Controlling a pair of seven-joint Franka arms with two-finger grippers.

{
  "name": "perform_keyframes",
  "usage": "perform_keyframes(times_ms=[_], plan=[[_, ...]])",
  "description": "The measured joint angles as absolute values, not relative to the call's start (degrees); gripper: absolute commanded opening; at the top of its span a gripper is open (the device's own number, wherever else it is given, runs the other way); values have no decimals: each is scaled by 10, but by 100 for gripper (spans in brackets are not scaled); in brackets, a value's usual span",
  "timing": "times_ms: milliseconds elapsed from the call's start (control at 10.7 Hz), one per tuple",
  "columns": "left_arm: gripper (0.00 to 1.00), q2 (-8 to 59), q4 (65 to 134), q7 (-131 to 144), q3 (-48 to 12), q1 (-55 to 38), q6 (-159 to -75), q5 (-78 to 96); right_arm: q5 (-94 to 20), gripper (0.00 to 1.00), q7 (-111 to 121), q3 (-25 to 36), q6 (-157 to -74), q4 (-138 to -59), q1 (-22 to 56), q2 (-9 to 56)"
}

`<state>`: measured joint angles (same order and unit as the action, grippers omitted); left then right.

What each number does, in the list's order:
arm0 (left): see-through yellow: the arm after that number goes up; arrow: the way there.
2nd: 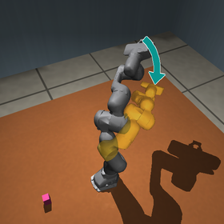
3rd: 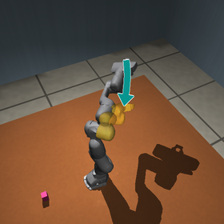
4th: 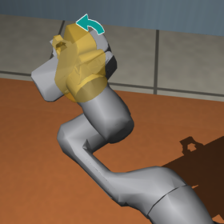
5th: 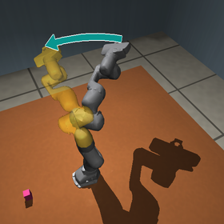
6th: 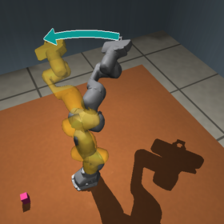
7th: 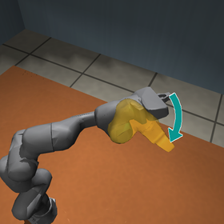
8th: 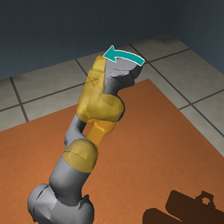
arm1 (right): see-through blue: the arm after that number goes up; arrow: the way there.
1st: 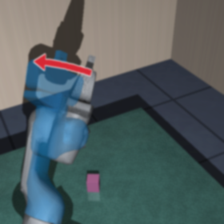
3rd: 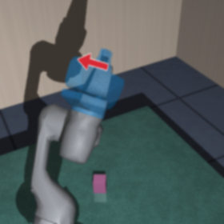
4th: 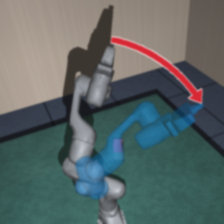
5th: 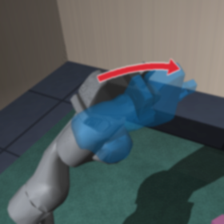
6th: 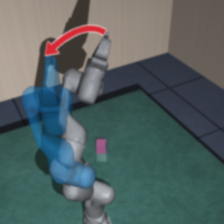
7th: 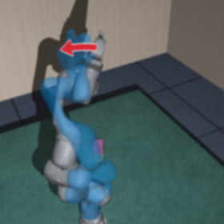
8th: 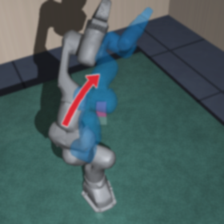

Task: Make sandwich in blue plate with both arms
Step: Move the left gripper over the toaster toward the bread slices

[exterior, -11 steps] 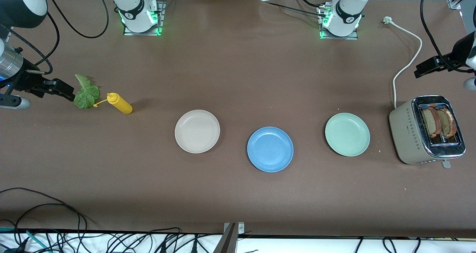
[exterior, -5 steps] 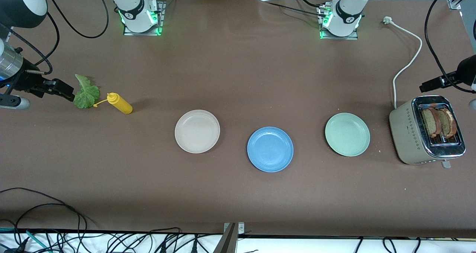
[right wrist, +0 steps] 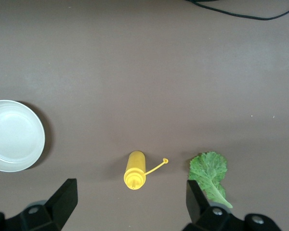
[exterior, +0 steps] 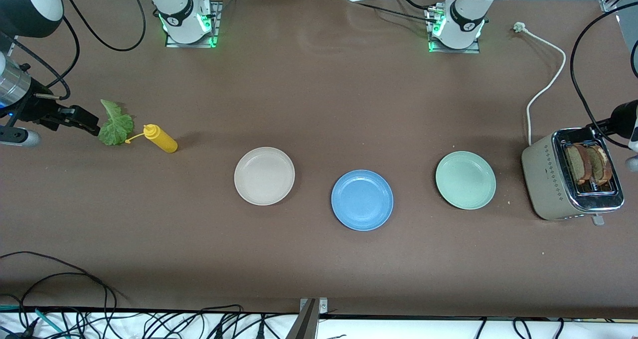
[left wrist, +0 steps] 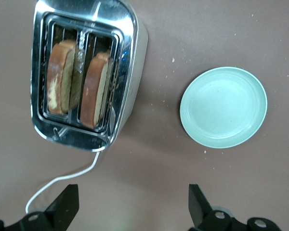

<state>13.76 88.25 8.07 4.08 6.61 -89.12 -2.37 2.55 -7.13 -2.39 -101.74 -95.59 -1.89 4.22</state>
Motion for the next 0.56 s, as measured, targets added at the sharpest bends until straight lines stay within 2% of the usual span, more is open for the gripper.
perform_keyframes(times_ms=[562], plan=[[100,184,882,19,42,76,-966,-62,26,100,-71,-24,-1017,-956,-19,42]])
